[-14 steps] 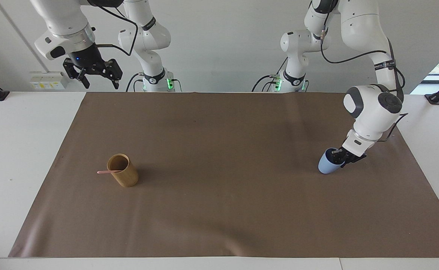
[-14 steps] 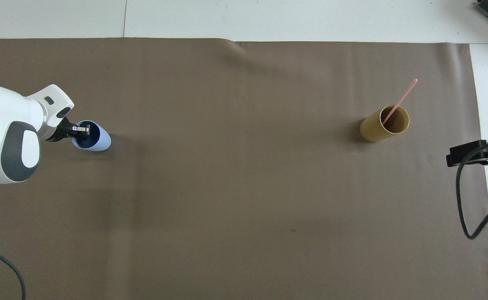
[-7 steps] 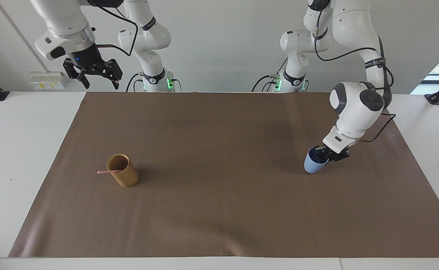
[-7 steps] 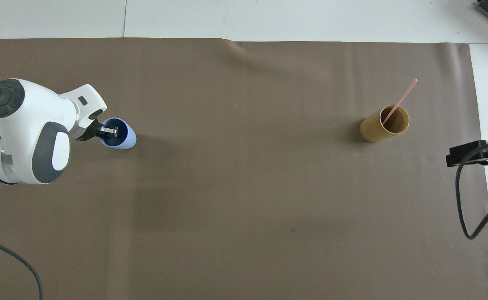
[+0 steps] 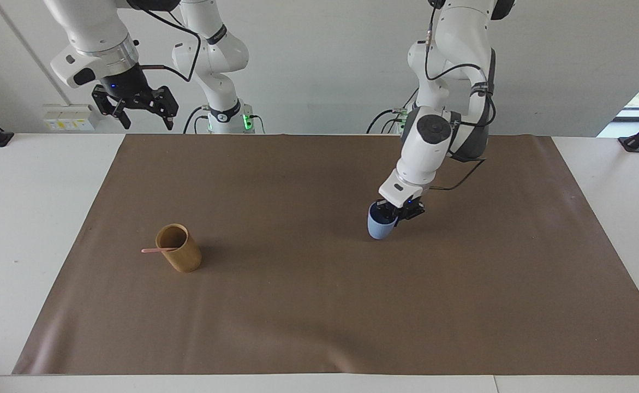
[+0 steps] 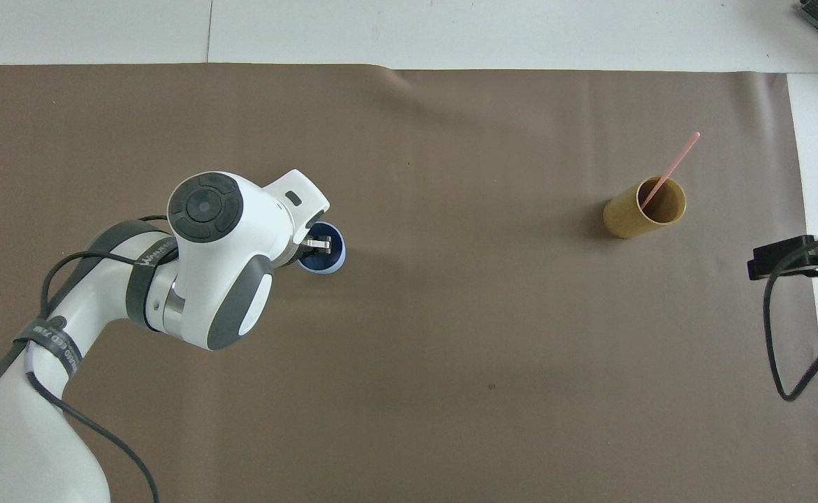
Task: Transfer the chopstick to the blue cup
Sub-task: 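Carry the blue cup with the left gripper to the table center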
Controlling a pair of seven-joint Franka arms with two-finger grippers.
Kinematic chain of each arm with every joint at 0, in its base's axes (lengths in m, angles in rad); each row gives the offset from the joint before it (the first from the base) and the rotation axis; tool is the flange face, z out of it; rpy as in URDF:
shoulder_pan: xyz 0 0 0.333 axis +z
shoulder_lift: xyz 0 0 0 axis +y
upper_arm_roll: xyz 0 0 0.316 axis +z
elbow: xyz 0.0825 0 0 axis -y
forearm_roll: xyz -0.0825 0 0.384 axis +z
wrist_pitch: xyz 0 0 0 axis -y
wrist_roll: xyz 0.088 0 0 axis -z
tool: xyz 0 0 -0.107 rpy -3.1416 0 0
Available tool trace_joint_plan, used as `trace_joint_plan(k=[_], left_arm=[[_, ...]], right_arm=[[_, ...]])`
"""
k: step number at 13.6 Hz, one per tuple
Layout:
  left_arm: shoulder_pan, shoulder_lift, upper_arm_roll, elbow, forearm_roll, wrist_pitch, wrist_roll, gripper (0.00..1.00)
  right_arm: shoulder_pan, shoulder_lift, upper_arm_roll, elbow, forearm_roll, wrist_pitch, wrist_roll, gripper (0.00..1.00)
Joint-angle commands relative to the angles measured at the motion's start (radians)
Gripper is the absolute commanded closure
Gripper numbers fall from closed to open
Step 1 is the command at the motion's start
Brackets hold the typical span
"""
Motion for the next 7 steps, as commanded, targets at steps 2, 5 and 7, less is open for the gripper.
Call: trace_joint_plan(k=[2,5,7], left_arm=[[-0.126,-0.020,0.018,-0.005,-0.009,0.042,-0.144,1.00],[-0.206,-0.001,0.018,-0.005,-0.012,0.088,-0.238,1.00],[-0.233,-0.001,0.016,-0.010,-0.015,0.088,-0.245,1.00]], right_arm=[[-0.014,-0.020,0.001,-0.021,0.025,-0.004,-0.001,0.00],[-0.014,-0.020,0.001,-0.021,0.025,-0.004,-0.001,0.00],[-0.014,-0.020,0.001,-0.021,0.025,-0.004,-0.001,0.00]])
